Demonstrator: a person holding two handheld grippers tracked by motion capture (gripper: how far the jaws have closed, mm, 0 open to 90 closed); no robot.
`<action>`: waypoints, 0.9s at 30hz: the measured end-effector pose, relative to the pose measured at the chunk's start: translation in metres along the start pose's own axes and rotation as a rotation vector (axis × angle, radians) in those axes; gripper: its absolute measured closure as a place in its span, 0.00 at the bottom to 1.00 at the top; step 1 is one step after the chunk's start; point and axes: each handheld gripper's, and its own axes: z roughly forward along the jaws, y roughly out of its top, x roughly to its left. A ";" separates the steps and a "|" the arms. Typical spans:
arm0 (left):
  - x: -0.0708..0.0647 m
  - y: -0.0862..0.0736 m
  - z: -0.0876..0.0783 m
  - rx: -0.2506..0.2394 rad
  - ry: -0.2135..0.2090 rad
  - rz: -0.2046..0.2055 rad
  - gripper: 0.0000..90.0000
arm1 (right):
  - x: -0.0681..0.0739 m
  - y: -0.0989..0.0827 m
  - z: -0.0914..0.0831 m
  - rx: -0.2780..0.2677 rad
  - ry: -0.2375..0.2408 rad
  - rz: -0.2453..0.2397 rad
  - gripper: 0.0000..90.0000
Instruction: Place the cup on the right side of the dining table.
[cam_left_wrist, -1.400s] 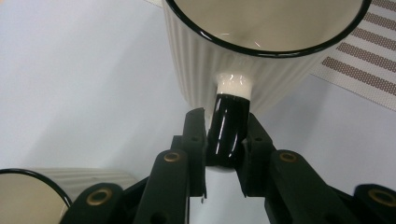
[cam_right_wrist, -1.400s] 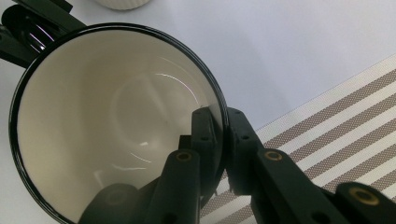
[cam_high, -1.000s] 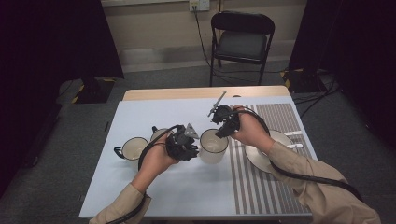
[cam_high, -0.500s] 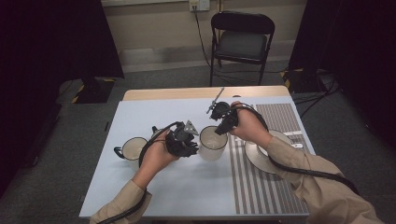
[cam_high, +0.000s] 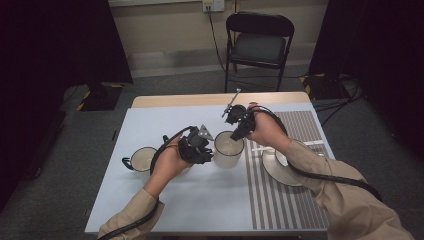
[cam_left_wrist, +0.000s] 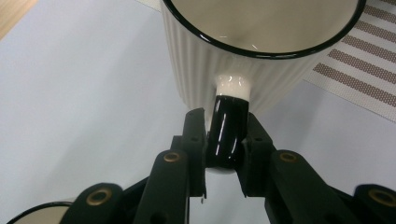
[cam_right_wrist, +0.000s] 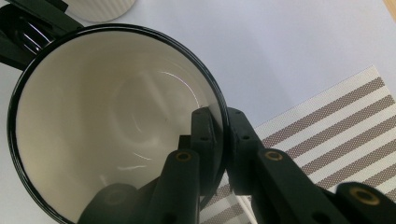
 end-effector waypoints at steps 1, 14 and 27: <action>0.000 0.000 0.000 0.000 0.006 -0.003 0.84 | -0.001 0.000 0.000 0.000 -0.001 -0.001 0.93; 0.009 0.006 0.002 -0.009 0.006 -0.011 0.84 | -0.012 0.005 0.001 0.000 0.007 -0.001 0.93; 0.016 0.011 0.005 -0.016 0.004 -0.015 0.84 | -0.022 0.009 0.000 0.006 0.010 -0.004 0.93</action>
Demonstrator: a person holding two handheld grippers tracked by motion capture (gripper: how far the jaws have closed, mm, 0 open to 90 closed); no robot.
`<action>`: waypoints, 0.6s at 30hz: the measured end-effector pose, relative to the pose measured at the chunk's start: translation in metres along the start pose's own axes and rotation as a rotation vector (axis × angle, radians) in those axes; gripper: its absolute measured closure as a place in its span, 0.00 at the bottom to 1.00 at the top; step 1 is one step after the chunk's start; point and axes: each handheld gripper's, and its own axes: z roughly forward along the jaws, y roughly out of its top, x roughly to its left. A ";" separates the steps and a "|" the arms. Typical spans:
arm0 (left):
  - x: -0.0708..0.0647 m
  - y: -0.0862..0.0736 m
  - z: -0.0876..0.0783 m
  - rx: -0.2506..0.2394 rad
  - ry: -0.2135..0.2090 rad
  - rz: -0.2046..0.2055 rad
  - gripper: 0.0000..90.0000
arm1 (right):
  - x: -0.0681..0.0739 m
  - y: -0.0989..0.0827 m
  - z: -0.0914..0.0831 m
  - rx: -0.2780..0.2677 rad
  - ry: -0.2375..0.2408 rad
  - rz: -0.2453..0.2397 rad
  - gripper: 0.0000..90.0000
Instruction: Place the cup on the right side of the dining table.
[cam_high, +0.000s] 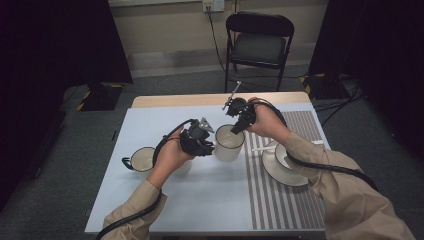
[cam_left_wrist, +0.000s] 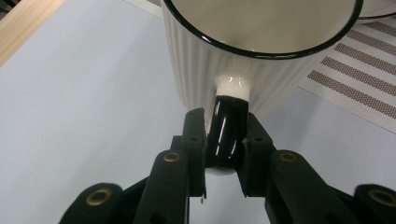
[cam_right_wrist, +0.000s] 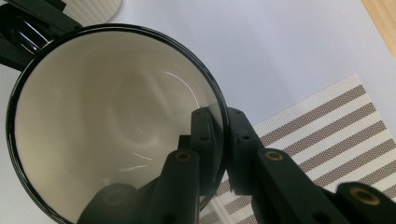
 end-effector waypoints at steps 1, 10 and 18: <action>0.000 0.000 0.000 0.000 0.000 0.000 0.84 | 0.000 0.000 0.000 0.000 0.000 0.000 0.93; 0.004 0.004 0.002 0.000 0.010 0.003 0.84 | -0.006 0.003 0.000 0.002 0.000 -0.008 0.93; 0.006 0.006 0.005 -0.005 0.011 0.003 0.84 | -0.010 0.005 0.000 0.010 -0.009 -0.007 0.92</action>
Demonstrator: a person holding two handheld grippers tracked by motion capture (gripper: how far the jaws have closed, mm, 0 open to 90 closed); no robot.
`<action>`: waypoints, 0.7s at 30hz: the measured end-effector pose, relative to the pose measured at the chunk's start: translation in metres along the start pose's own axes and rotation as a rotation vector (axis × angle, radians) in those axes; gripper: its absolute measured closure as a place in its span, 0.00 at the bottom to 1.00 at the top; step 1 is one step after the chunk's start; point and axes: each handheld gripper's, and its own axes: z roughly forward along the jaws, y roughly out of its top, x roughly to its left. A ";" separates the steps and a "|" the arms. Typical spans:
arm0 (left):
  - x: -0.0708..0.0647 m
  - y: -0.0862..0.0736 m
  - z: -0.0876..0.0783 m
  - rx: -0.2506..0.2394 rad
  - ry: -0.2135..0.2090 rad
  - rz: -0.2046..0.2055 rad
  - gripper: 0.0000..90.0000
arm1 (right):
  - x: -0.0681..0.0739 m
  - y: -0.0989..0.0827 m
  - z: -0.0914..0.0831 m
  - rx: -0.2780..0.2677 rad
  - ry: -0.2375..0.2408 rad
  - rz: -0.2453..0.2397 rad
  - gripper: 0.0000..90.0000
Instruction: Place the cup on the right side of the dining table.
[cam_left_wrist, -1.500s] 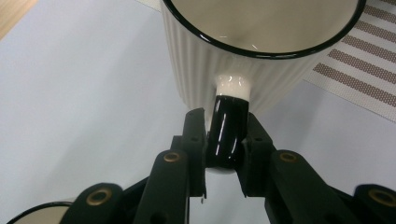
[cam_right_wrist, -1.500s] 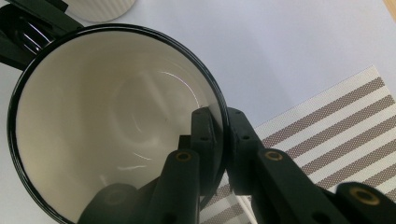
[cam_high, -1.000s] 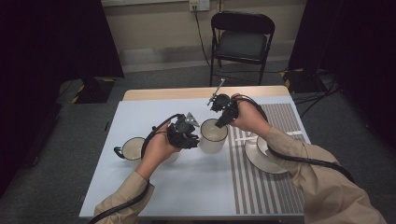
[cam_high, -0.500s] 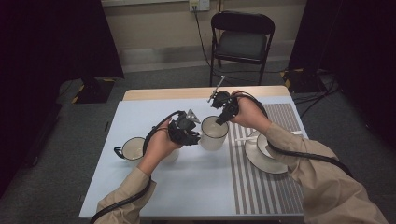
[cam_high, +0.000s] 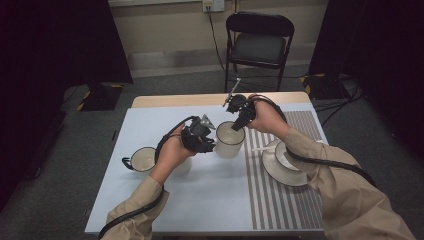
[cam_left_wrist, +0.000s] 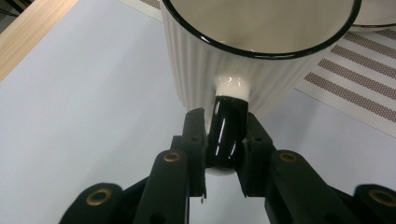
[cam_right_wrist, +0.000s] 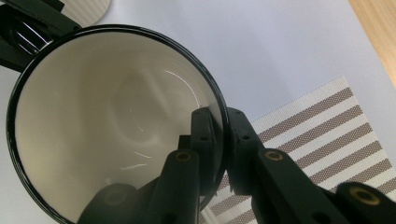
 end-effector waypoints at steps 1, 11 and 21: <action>0.000 0.000 0.001 0.002 -0.002 0.001 0.84 | 0.000 0.000 0.001 0.000 -0.002 0.001 0.93; 0.004 0.000 0.006 -0.003 0.000 0.002 0.84 | -0.005 0.002 0.004 0.006 -0.002 0.001 0.93; 0.007 0.006 0.010 -0.004 0.005 0.001 0.84 | -0.011 0.001 0.004 0.007 -0.017 0.007 0.93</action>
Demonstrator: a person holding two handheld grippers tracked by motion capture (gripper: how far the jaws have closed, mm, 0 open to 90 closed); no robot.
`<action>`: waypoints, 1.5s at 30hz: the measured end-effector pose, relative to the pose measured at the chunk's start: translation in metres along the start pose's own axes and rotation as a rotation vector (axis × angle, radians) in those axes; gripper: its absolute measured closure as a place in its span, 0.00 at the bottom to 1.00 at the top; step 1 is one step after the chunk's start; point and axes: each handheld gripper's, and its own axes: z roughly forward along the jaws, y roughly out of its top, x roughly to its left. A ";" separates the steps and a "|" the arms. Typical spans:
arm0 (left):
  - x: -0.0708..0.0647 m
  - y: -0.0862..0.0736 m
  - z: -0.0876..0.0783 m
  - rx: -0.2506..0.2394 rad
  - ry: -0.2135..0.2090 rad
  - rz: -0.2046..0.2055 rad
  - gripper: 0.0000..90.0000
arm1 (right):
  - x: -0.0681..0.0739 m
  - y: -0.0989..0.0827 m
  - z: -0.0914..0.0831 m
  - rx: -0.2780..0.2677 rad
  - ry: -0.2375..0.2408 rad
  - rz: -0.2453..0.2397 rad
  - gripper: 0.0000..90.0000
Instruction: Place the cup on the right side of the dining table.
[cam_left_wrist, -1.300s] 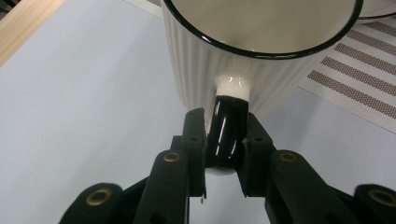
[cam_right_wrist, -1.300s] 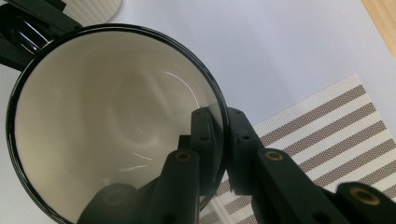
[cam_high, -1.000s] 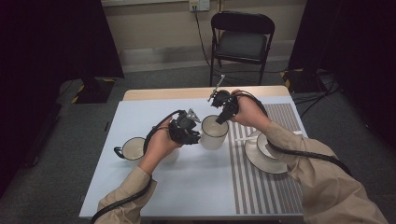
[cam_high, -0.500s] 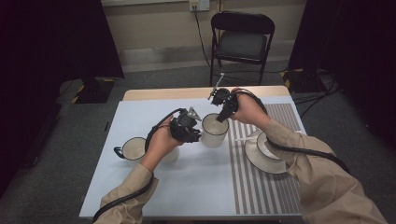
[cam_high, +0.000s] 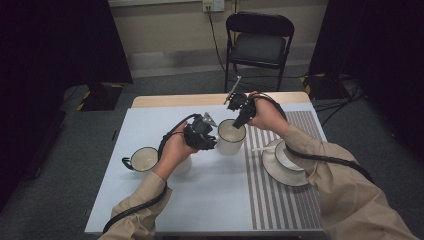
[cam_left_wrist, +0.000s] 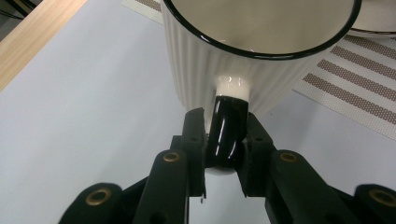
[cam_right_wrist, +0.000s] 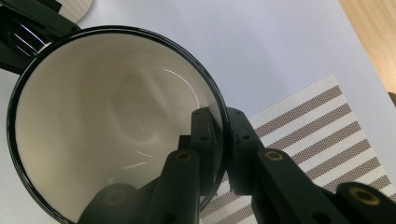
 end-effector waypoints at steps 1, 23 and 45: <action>0.000 0.000 0.000 -0.001 0.002 0.001 0.84 | 0.000 0.000 0.000 0.001 -0.001 0.001 0.93; 0.006 0.016 0.007 -0.002 0.017 0.007 0.84 | -0.016 -0.001 -0.004 -0.003 -0.013 0.006 0.93; 0.012 0.028 0.019 -0.002 0.014 -0.002 0.84 | -0.034 -0.006 -0.001 -0.003 -0.010 0.017 0.93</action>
